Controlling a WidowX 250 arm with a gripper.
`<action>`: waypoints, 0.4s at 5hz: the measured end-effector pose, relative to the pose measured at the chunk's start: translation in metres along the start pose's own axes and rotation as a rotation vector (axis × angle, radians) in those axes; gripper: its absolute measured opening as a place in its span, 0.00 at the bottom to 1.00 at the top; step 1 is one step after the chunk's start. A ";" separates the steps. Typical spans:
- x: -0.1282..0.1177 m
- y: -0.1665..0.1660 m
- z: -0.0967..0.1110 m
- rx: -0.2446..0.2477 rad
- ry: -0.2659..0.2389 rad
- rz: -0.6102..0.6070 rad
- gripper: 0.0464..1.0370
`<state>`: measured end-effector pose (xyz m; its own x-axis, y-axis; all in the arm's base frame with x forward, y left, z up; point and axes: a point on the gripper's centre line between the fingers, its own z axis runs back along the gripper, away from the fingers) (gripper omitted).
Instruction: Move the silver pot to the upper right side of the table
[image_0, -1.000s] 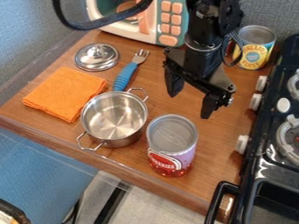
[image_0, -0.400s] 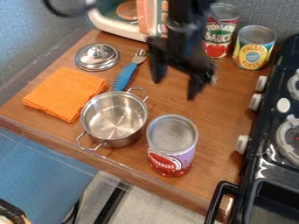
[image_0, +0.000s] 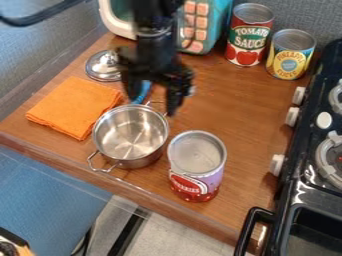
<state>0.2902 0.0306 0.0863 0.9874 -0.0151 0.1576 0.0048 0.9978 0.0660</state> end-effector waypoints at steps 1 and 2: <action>-0.023 0.037 -0.021 0.013 0.060 0.035 0.96; -0.037 0.058 -0.037 0.025 0.092 0.058 0.96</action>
<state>0.2597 0.0912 0.0478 0.9963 0.0495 0.0705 -0.0554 0.9949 0.0842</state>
